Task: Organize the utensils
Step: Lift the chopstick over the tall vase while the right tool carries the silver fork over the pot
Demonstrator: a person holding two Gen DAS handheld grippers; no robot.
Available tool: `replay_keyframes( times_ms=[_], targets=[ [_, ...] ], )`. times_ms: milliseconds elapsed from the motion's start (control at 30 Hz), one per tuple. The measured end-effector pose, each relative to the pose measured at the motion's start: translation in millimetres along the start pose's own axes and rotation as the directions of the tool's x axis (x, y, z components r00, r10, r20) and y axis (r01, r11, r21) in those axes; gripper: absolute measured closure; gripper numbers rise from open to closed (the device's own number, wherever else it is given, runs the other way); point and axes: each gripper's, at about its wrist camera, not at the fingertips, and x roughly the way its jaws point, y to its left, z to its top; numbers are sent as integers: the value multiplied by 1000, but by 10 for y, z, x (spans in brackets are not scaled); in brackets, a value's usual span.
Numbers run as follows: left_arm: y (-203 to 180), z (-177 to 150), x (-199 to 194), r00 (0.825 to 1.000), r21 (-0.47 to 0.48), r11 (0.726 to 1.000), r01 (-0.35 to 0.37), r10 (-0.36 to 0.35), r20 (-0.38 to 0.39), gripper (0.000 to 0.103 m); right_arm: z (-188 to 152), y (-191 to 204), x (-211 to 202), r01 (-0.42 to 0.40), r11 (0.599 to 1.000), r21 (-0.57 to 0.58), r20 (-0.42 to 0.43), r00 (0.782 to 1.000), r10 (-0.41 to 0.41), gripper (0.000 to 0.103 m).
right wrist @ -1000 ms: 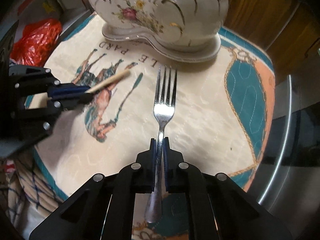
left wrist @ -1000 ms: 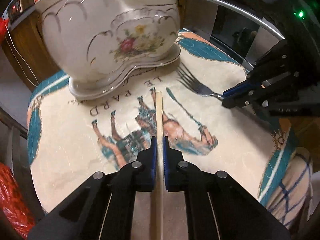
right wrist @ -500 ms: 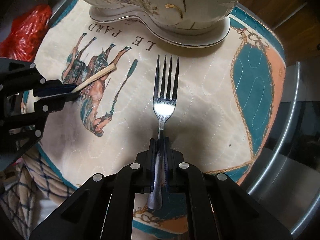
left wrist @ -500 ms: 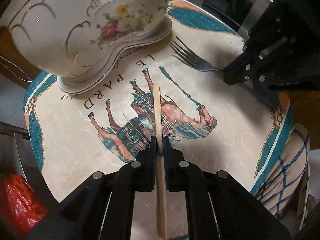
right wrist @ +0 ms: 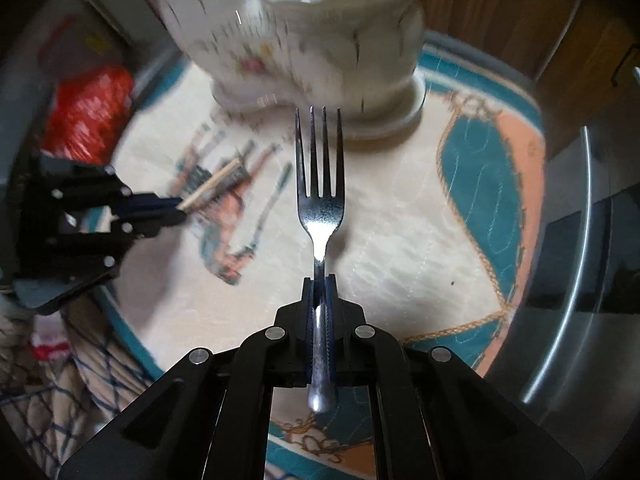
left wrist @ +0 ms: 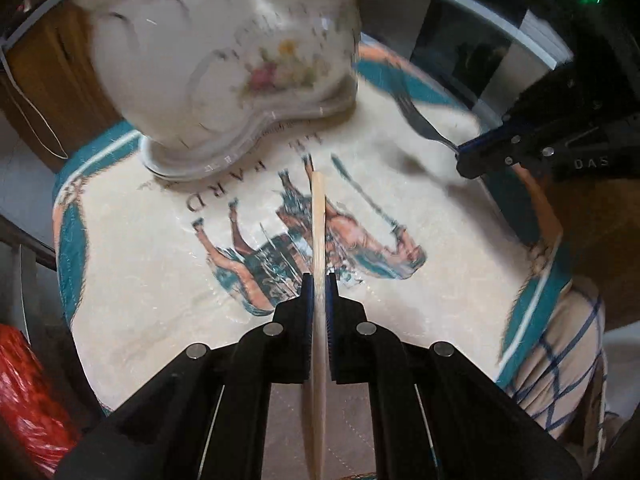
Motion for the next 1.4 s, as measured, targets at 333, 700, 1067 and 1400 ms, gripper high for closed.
replay_keyframes(
  times_ms=[333, 700, 1067, 1400],
  targets=[
    [237, -216, -842, 933, -97, 995, -15, 49, 358, 97, -178, -5, -576, -20, 1000, 3, 315, 949, 18, 97],
    [396, 59, -1485, 765, -190, 981, 24, 104, 635, 97, -12, -62, -897, -17, 1000, 1, 455, 891, 15, 97],
    [482, 531, -1679, 634, -208, 977, 51, 129, 762, 97, 257, -80, -1216, -12, 1000, -12, 557, 830, 17, 97],
    [665, 897, -1621, 511, -227, 970, 87, 152, 846, 97, 589, -119, -1327, -31, 999, -19, 624, 781, 36, 97]
  ],
)
